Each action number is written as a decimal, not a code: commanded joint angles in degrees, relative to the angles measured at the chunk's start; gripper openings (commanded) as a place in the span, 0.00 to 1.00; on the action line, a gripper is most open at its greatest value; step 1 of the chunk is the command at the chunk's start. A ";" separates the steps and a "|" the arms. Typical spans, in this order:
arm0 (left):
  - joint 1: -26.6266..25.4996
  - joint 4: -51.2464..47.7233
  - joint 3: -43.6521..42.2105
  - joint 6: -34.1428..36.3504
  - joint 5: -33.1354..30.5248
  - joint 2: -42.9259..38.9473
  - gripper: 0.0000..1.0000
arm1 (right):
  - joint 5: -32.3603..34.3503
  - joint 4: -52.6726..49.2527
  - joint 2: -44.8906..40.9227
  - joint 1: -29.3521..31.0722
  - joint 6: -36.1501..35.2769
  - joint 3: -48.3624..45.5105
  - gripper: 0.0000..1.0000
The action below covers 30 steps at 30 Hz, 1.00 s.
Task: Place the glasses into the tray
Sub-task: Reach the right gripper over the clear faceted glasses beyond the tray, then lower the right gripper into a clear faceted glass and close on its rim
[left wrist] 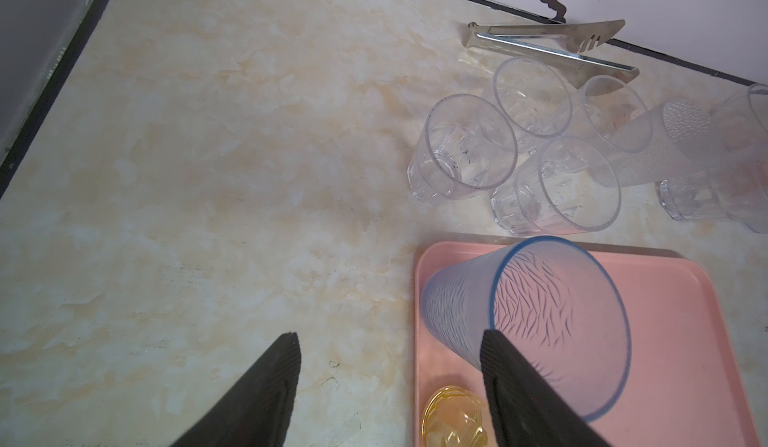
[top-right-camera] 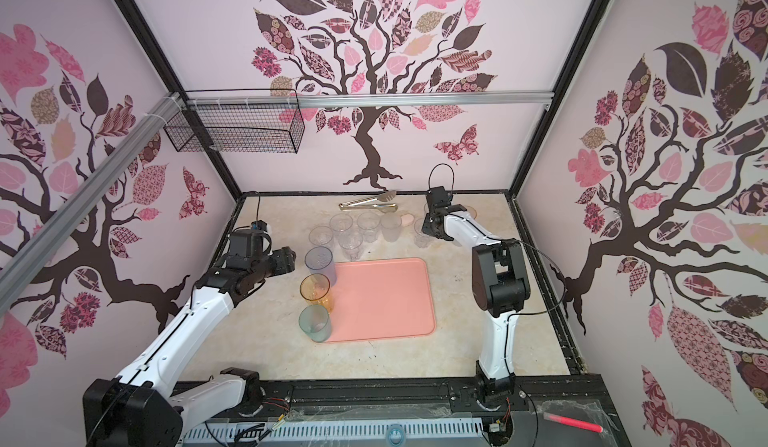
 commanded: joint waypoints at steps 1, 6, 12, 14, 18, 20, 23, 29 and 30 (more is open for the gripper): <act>0.18 1.20 -1.08 -0.11 -0.31 0.57 0.72 | 0.87 -3.06 -5.25 -0.28 -0.51 -0.71 0.00; 0.24 1.69 -1.49 -0.11 -0.51 0.60 0.72 | 1.09 -5.56 -9.74 0.20 -1.17 -1.33 0.00; 0.21 2.34 -2.18 -0.19 -0.92 0.64 0.72 | 2.32 -10.62 -14.15 4.59 -3.33 -1.59 0.00; 0.24 2.29 -2.36 -0.19 -1.22 0.64 0.72 | 1.66 -12.70 -15.55 7.37 -4.57 -1.34 0.00; 0.24 2.60 -2.67 -0.11 -1.93 0.64 0.72 | 0.25 -17.28 -16.50 14.86 -5.75 -0.58 0.00; 0.17 2.92 -2.87 -0.19 -2.07 0.63 0.72 | -0.97 -19.84 -15.48 18.80 -6.08 0.60 0.00; 0.22 3.18 -3.03 -0.28 -1.93 0.73 0.72 | -2.94 -22.15 -12.90 22.88 -6.13 2.97 0.00; 0.24 3.56 -3.66 -0.19 -1.99 0.46 0.72 | -4.27 -22.55 -6.10 27.87 -6.48 7.98 0.00; 0.16 3.48 -3.76 -0.11 -2.07 0.33 0.72 | -4.35 -22.64 -4.87 28.34 -6.55 9.12 0.00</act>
